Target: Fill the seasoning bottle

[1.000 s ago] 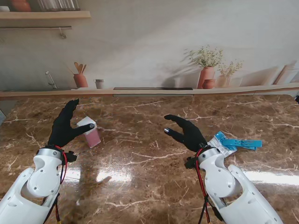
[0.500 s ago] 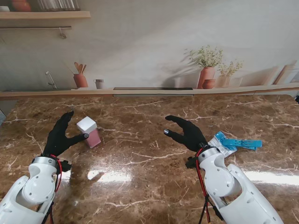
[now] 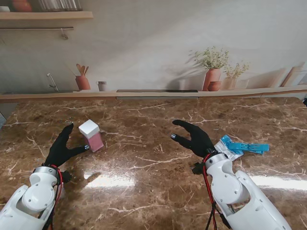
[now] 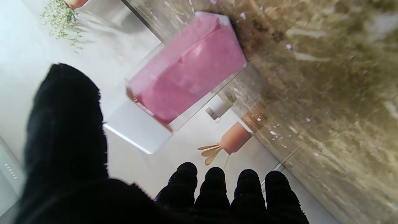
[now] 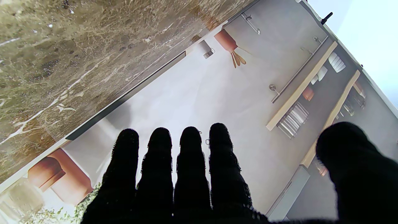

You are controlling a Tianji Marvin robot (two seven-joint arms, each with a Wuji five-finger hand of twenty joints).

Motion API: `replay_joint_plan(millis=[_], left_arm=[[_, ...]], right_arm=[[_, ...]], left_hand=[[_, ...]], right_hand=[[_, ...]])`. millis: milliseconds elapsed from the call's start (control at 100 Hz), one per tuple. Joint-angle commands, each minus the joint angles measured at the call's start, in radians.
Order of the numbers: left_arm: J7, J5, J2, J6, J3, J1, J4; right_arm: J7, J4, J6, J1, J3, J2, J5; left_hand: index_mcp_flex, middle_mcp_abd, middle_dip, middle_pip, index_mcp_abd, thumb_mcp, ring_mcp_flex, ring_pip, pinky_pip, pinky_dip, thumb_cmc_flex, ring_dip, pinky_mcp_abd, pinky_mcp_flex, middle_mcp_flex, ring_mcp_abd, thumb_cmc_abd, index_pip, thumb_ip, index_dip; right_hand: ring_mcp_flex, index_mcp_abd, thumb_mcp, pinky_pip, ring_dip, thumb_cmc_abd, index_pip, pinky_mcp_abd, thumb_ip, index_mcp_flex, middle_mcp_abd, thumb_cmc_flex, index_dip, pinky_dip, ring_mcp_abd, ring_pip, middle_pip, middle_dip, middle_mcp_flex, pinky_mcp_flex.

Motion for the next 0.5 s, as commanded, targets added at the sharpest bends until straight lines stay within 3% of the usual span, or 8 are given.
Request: replay_joint_plan(millis=[0, 230, 340, 370, 490], left_arm=[[-0.006, -0.017, -0.005, 0.006, 0.015, -0.019, 0.035], [-0.002, -0.072, -0.017, 0.01, 0.075, -0.095, 0.139], [-0.012, -0.101, -0.021, 0.009, 0.103, -0.128, 0.181], [-0.012, -0.106, -0.022, 0.009, 0.111, -0.139, 0.194], [0.001, -0.127, -0.032, 0.005, 0.144, -0.183, 0.249]], right_arm=[[0.015, 0.003, 0.002, 0.0, -0.005, -0.001, 0.005], [0.018, 0.008, 0.015, 0.005, -0.01, -0.002, 0.017], [0.025, 0.007, 0.018, 0.005, -0.011, -0.001, 0.014], [0.026, 0.007, 0.019, 0.006, -0.011, 0.0, 0.014], [0.03, 0.007, 0.021, 0.007, -0.011, 0.001, 0.011]], left_hand=[[-0.048, -0.045, -0.001, -0.018, 0.004, -0.02, -0.022, -0.024, -0.019, 0.005, 0.033, 0.011, -0.055, 0.005, -0.028, -0.049, -0.033, -0.013, -0.025, -0.007], [-0.045, -0.065, 0.02, -0.012, -0.019, -0.021, -0.022, -0.026, -0.025, 0.01, 0.049, 0.021, -0.044, -0.003, -0.023, -0.053, -0.062, 0.0, -0.031, 0.017], [-0.044, -0.073, 0.039, -0.013, -0.08, -0.021, -0.02, -0.031, -0.042, 0.003, 0.056, 0.019, -0.032, 0.0, -0.02, -0.055, -0.069, 0.014, -0.035, 0.075], [-0.047, -0.079, 0.052, -0.014, -0.1, -0.022, -0.021, -0.03, -0.046, 0.002, 0.057, 0.021, -0.031, 0.002, -0.02, -0.057, -0.07, 0.011, -0.036, 0.143], [-0.045, -0.08, 0.055, -0.012, -0.143, -0.023, -0.019, -0.03, -0.047, 0.001, 0.06, 0.02, -0.022, 0.001, -0.019, -0.057, -0.076, 0.017, -0.038, 0.168]], right_hand=[[0.008, -0.006, 0.006, 0.005, 0.019, -0.016, -0.004, -0.008, 0.025, -0.023, -0.017, -0.003, 0.012, 0.025, -0.007, -0.006, -0.003, 0.017, 0.003, 0.002], [0.009, -0.006, 0.005, 0.005, 0.02, -0.017, -0.002, -0.008, 0.024, -0.019, -0.017, 0.002, 0.013, 0.026, -0.006, -0.006, -0.002, 0.018, 0.005, 0.002], [0.009, -0.006, 0.005, 0.005, 0.02, -0.017, -0.002, -0.008, 0.024, -0.02, -0.016, 0.003, 0.014, 0.027, -0.004, -0.006, -0.002, 0.018, 0.005, 0.002], [0.009, -0.007, 0.005, 0.005, 0.02, -0.017, -0.002, -0.008, 0.024, -0.02, -0.018, 0.003, 0.014, 0.027, -0.005, -0.006, -0.002, 0.018, 0.005, 0.001], [0.009, -0.009, 0.005, 0.005, 0.02, -0.017, -0.001, -0.009, 0.024, -0.017, -0.017, 0.004, 0.014, 0.028, -0.006, -0.006, -0.001, 0.019, 0.006, 0.002]])
